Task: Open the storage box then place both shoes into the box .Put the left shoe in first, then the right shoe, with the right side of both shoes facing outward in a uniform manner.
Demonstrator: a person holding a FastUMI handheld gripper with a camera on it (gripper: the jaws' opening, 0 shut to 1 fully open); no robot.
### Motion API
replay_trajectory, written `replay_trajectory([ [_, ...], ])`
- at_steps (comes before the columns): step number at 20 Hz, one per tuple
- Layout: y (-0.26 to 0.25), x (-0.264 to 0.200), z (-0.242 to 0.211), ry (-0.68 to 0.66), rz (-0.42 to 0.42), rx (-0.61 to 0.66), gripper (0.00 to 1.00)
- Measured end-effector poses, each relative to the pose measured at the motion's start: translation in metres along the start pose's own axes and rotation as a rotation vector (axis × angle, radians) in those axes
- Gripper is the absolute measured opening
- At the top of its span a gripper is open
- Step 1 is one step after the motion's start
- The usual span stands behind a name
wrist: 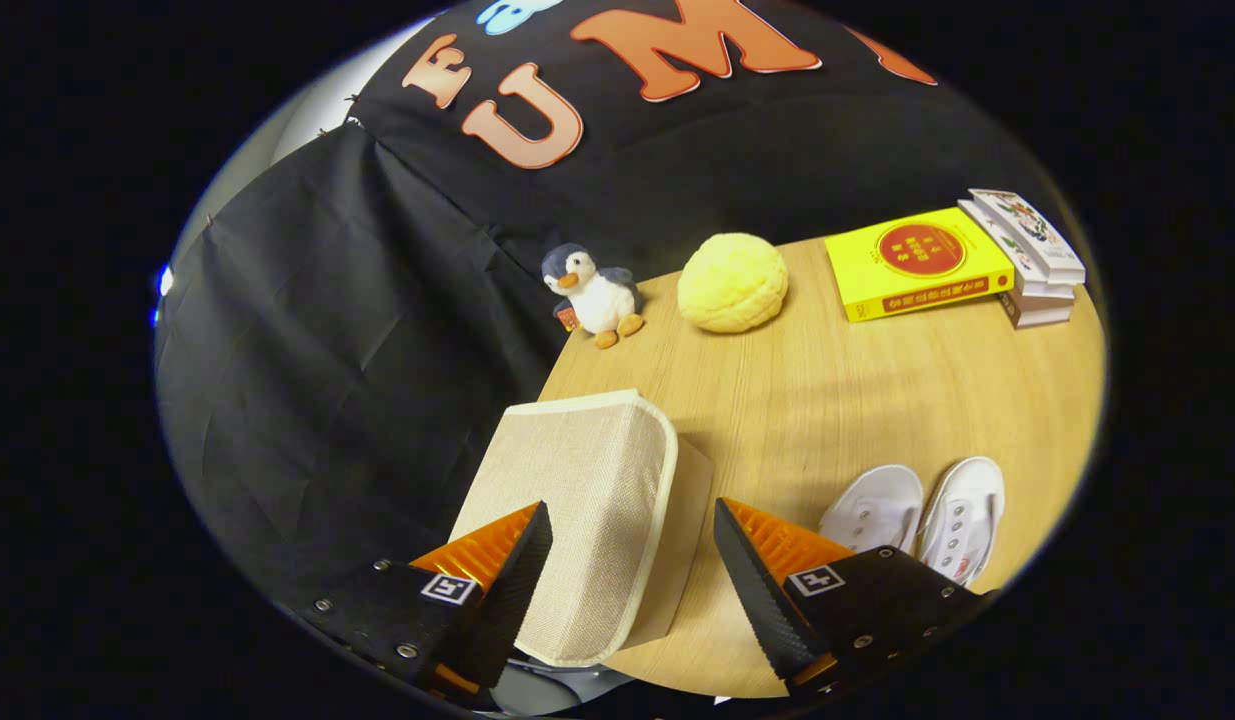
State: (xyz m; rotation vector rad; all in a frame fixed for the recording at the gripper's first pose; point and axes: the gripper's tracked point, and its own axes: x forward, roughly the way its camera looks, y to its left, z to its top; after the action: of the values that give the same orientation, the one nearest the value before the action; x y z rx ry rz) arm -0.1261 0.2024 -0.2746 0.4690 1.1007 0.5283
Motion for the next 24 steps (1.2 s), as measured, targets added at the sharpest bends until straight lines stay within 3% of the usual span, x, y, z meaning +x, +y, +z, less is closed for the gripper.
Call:
replay_trajectory([
  [6,0.011,0.035,-0.038,0.128,0.093,0.102,0.97],
  [14,0.022,0.056,-0.052,0.198,0.214,0.283,0.97],
  [19,0.027,0.043,-0.039,0.172,0.235,0.305,0.84],
  [24,0.059,0.002,-0.007,0.106,0.34,0.344,0.73],
])
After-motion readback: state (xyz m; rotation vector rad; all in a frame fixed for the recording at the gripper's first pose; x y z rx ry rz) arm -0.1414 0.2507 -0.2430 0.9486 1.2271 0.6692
